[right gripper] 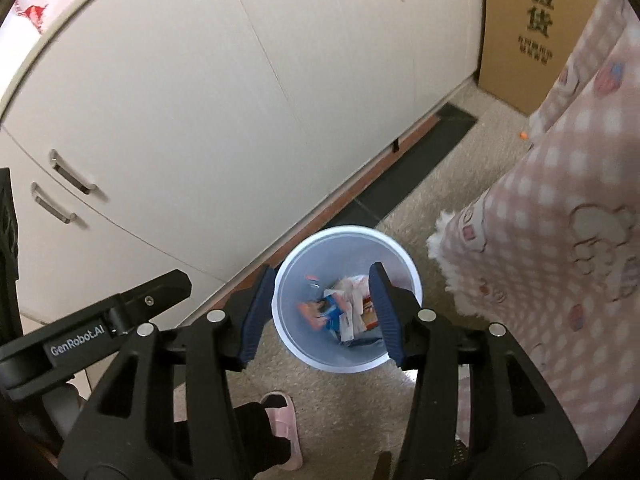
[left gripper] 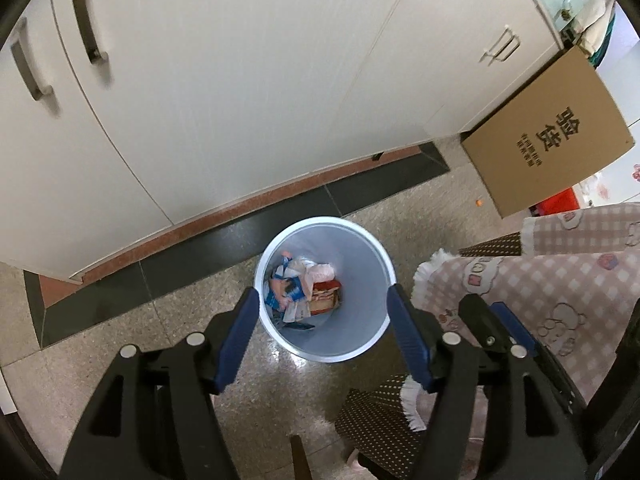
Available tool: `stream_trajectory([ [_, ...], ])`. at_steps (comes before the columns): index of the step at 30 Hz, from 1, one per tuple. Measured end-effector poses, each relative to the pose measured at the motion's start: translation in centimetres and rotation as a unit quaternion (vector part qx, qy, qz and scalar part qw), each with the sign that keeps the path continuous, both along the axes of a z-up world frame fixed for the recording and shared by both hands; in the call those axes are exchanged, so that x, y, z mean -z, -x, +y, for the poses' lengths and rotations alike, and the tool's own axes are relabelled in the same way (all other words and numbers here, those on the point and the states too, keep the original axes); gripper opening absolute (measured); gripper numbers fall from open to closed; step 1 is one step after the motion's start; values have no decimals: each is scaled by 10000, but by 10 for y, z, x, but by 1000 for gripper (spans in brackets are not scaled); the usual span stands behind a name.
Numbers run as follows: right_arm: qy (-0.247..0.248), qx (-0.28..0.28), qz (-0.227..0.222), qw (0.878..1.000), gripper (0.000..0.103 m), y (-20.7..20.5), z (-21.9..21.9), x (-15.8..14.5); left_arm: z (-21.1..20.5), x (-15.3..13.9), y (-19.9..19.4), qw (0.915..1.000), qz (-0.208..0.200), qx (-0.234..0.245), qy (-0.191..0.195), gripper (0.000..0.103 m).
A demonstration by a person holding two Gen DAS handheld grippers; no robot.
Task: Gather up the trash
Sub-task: 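Move both tools back over the table toward the remaining wrappers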
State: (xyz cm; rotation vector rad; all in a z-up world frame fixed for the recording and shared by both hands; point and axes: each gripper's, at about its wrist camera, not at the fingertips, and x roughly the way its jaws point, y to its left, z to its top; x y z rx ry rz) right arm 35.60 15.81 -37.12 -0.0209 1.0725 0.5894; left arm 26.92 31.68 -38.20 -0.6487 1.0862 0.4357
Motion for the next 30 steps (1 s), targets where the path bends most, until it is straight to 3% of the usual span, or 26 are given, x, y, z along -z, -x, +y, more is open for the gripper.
stream_trajectory([
  [12,-343,25,-891,9954,49,41,-33,-104,-33,-113,35,9931,-943,20,-690,66],
  [22,-741,377,-1830,9796,53,88,-108,-203,-102,-214,67,9723,-1887,182,-1369,70],
  [30,-918,974,-2232,9656,57,109,-200,-250,-184,-255,65,9581,-2344,734,-1474,72],
])
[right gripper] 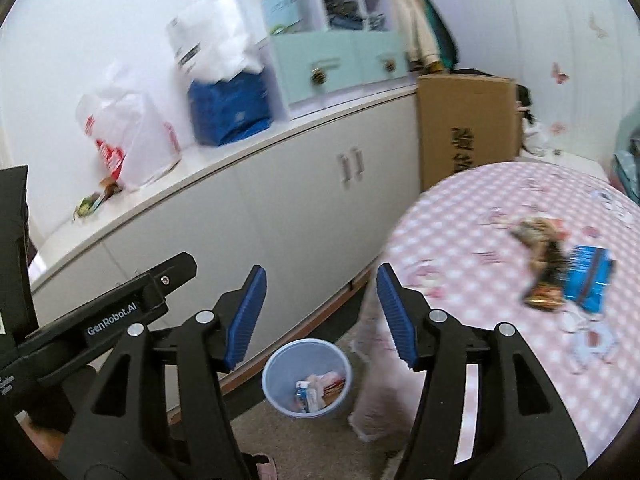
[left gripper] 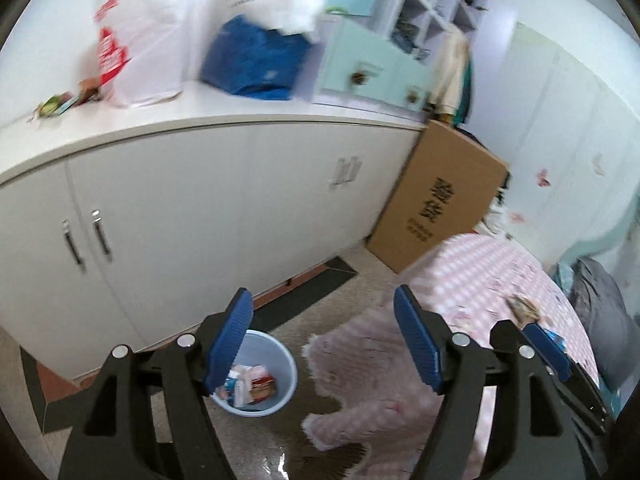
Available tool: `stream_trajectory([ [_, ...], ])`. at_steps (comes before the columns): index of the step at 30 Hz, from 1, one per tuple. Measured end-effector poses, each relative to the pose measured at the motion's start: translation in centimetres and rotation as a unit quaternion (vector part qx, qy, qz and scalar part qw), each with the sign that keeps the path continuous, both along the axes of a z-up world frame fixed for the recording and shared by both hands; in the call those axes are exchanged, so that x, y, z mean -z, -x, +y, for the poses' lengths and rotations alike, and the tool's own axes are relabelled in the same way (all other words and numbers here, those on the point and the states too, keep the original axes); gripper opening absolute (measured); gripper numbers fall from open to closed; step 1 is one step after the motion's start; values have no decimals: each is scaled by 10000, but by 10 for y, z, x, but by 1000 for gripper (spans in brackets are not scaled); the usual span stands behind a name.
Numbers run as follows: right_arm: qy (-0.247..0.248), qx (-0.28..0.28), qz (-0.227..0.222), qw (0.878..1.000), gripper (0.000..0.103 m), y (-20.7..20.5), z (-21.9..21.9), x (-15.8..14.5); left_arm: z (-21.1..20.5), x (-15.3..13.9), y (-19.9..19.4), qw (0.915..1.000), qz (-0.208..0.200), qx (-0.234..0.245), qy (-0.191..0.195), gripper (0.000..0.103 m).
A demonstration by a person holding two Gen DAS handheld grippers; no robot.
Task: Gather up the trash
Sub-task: 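Move both tools back over the table toward the remaining wrappers, then grasp the black chip bag with the left tool while the right tool grasps the blue wrapper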
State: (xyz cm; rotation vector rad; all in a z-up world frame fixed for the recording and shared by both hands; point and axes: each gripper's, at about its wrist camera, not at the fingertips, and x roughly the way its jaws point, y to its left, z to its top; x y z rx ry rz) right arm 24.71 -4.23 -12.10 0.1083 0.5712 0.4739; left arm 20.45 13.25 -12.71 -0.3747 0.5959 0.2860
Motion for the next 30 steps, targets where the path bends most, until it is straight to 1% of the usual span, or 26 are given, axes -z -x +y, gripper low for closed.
stream_trajectory([
  [3,-65,339,-6,9994,58,2,-38,-3,-36,-3,-9,9994,11,344,-90,72],
  [7,-155,902,49,9958,58,3,-97,1,-88,2,-30,9953,149,956,-98,72],
  [11,-256,1443,292,9888,58,-1,-152,16,-143,16,-54,9859,384,1629,-40,72],
  [15,-453,1853,575,9800,58,-11,-199,35,-191,35,-81,9733,642,2205,-3,72],
  [16,-479,1954,618,9776,58,-13,-208,39,-197,39,-86,9706,690,2304,-27,72],
  [19,-525,2101,731,9735,58,-17,-225,52,-218,50,-102,9637,760,2554,-150,72],
  [22,-627,2181,900,9697,58,-28,-237,64,-229,61,-120,9587,859,2705,-176,71],
  [23,-682,2180,968,9688,58,-31,-241,67,-233,65,-127,9566,906,2764,-177,69],
  [25,-767,2177,1061,9672,58,-37,-247,72,-238,72,-138,9532,955,2863,-194,67],
  [28,-926,2137,1267,9642,58,-51,-252,79,-243,81,-151,9511,1026,2908,-198,66],
  [29,-994,2124,1344,9628,58,-56,-253,80,-244,84,-156,9496,1057,2947,-168,60],
  [30,-1094,2089,1397,9617,58,-61,-253,81,-245,86,-159,9478,1050,3006,-131,59],
])
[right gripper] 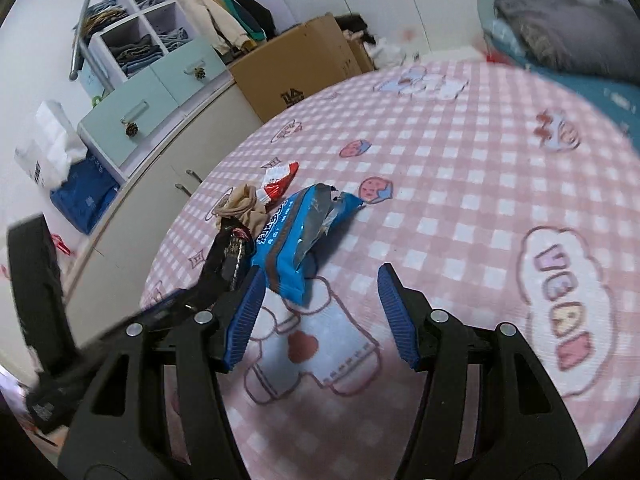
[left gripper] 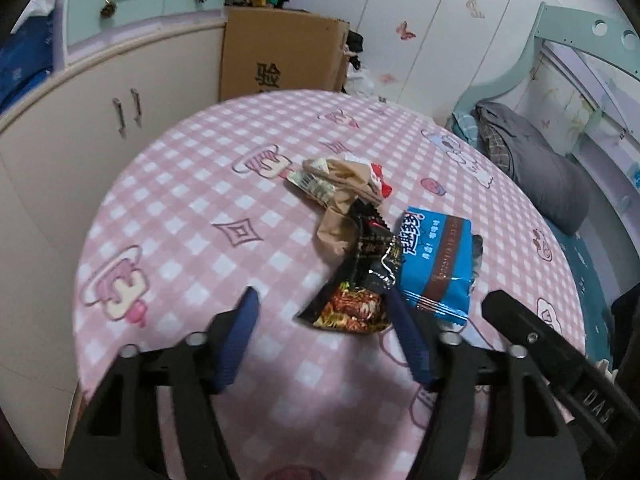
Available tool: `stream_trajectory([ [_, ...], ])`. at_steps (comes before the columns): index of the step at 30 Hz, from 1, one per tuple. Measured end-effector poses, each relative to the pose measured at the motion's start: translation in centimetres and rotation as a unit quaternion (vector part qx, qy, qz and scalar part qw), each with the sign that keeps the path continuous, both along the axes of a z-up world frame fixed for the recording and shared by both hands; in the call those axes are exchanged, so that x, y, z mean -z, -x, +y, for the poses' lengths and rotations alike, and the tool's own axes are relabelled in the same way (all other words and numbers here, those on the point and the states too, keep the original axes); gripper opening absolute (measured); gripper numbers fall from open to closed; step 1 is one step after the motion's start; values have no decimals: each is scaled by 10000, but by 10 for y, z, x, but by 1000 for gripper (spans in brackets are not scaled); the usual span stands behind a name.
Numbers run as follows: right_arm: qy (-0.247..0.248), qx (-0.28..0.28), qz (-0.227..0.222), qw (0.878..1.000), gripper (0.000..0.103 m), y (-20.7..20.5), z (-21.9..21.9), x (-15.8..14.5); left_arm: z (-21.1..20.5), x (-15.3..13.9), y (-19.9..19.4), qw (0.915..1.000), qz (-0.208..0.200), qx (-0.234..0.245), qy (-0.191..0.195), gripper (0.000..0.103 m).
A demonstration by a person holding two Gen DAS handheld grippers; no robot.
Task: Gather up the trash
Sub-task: 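Grasp the black chip bag with the left tool while the right tool grasps the blue wrapper, then carry both wrappers to the wastebasket and open both tools to drop them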
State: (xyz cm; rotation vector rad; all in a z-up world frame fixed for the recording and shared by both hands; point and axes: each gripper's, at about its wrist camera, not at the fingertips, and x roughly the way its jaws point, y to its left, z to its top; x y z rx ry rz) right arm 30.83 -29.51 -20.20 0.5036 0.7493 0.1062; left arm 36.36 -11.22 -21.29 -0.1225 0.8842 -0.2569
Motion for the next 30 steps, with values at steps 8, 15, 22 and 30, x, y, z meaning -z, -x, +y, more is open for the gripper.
stream_trajectory([
  [8,-92,-203,143,9996,58,-28,11,3,-13,-1,1,9977,-170,653,-5,11],
  [15,-144,-392,155,9990,19,-33,19,4,-7,-1,6,9975,-159,674,128,1],
  [22,206,-161,-241,9994,9,-6,19,-21,7,-21,30,9969,-323,639,336,1],
  [30,366,-349,-592,9970,9,26,42,-54,49,-45,67,9957,-573,332,653,1],
])
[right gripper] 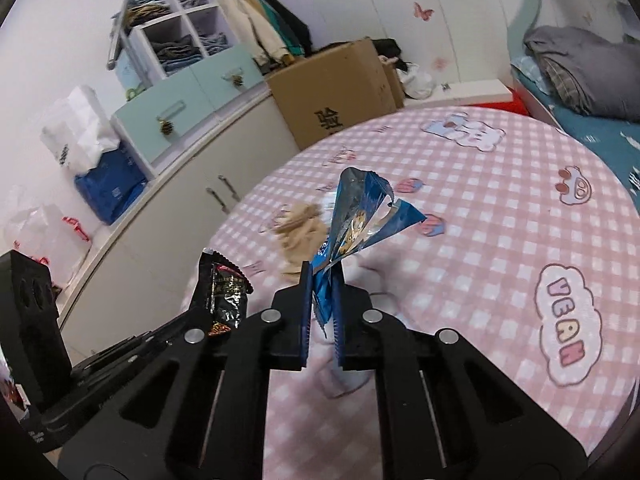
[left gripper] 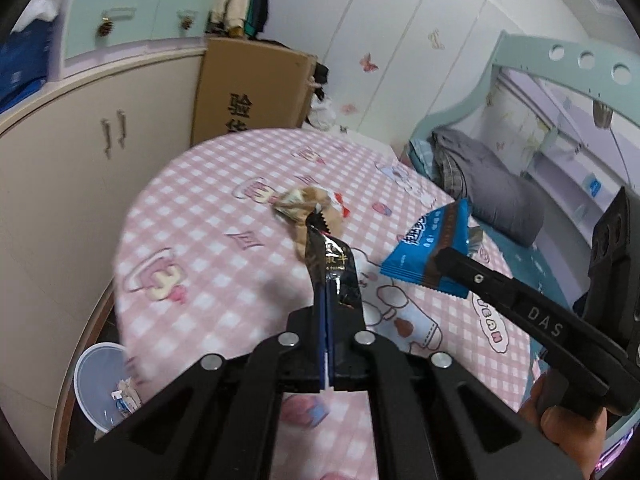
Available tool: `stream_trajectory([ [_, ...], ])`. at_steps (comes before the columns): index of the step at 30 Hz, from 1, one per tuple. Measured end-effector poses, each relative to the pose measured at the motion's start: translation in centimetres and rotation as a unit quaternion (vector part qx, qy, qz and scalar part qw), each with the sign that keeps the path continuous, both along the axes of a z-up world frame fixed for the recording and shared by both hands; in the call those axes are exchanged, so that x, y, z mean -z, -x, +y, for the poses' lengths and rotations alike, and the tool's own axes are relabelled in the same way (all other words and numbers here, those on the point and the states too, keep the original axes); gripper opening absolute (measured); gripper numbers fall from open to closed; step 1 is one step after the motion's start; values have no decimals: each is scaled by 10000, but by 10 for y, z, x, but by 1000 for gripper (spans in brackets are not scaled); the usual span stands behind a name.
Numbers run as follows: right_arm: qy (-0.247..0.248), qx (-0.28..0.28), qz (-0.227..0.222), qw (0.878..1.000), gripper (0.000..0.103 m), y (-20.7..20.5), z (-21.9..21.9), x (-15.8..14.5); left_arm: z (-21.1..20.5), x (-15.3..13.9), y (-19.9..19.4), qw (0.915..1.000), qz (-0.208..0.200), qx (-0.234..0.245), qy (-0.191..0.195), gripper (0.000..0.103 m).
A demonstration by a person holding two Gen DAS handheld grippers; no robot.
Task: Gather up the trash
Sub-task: 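Carry both wrappers to the wastebasket and open both tools to drop them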
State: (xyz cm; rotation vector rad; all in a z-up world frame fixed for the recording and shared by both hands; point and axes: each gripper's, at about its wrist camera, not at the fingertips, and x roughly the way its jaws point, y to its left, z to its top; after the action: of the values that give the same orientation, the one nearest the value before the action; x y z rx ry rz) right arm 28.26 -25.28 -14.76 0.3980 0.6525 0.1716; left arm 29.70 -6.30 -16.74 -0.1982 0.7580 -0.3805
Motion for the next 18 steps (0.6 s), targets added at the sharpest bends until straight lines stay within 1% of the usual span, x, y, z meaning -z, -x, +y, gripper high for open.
stream_trajectory([
  [5,91,-377,-145,9991,9,13,40,-13,49,-10,23,9989,-86,-442,120,1],
  [10,199,-1019,-205,9944,9,19,108,-21,112,-12,44,9949,-94,-985,171,1],
  [14,293,-1531,-137,9877,9,20,164,-15,161,-3,57,9899,-2,-1404,217,1],
  [15,338,-1702,-96,9848,9,19,184,-11,173,1,59,9882,32,-1516,220,1],
  [18,439,-2025,54,9783,9,17,223,3,211,17,66,9827,204,-1822,261,1],
])
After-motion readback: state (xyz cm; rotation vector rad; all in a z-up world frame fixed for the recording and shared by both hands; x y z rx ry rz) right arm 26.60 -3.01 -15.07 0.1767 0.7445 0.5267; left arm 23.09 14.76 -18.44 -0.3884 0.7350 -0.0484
